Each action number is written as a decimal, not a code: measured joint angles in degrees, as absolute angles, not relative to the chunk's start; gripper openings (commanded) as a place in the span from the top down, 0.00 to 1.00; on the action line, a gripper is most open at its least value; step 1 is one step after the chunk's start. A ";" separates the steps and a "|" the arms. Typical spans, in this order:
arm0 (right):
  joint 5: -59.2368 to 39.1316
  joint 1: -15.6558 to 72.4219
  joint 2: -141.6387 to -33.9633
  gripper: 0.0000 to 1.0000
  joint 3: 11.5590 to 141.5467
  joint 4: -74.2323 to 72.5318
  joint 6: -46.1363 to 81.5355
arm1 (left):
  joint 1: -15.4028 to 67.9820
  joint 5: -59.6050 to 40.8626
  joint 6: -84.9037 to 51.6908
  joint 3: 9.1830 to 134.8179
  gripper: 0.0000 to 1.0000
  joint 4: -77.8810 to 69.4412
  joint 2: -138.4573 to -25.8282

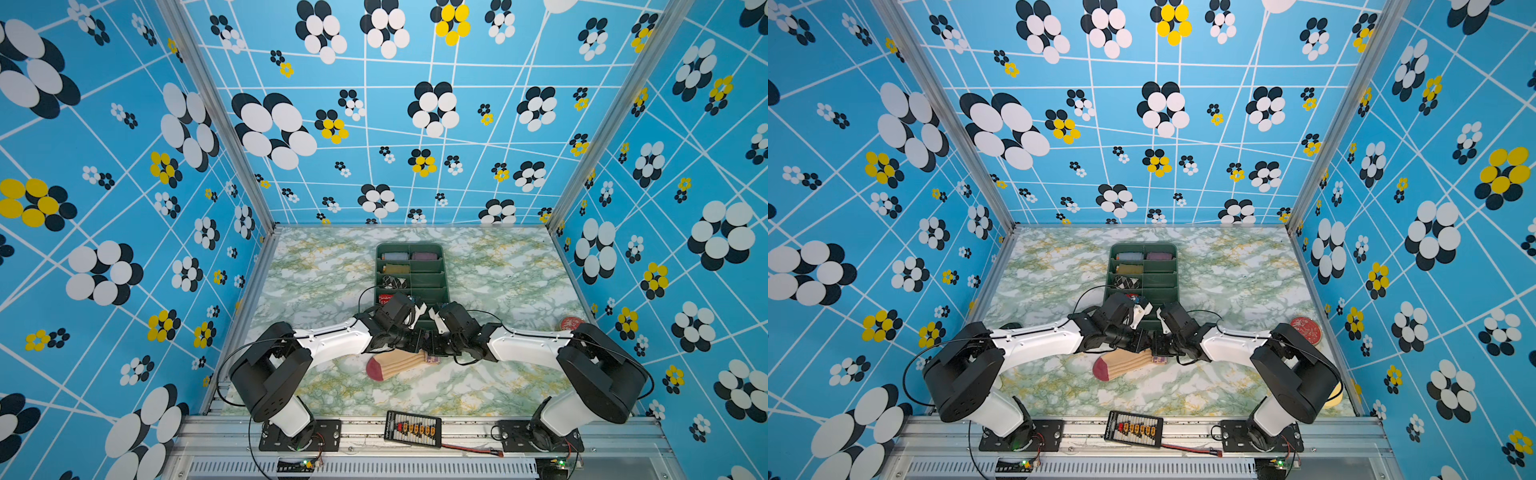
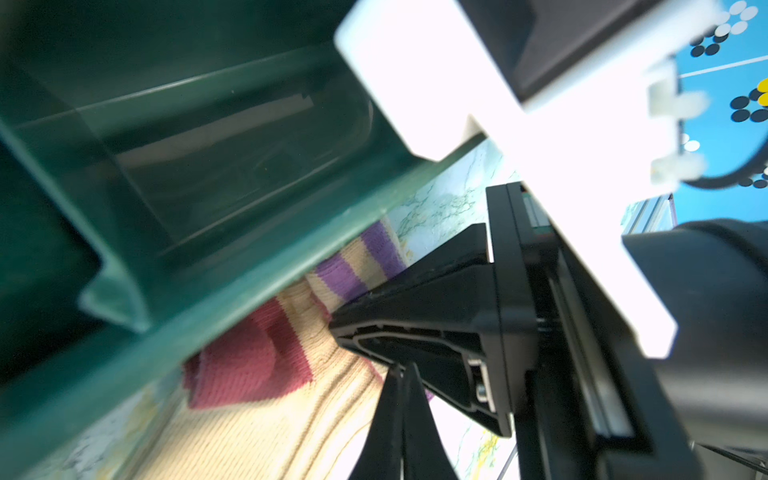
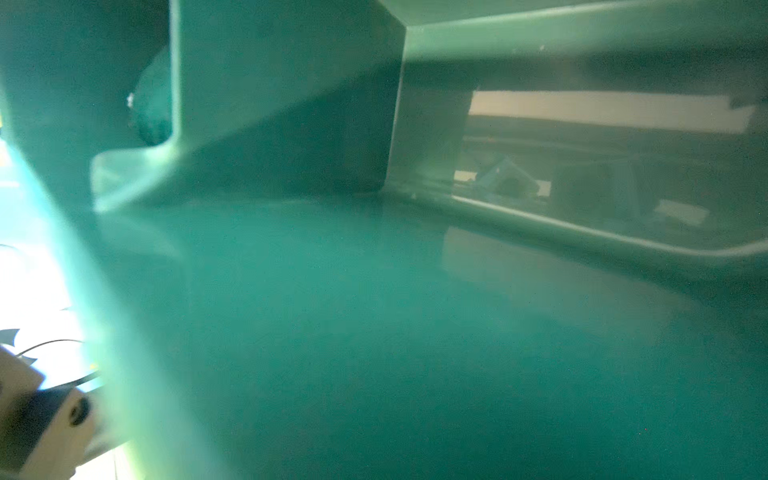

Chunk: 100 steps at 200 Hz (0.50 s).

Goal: Roll the socks

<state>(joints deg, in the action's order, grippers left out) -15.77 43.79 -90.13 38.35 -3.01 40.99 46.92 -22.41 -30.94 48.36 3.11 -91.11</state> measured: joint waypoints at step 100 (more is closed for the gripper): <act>-17.72 43.46 -81.25 0.98 35.14 2.04 40.49 | 46.35 -21.19 -31.09 46.13 0.96 1.52 -92.75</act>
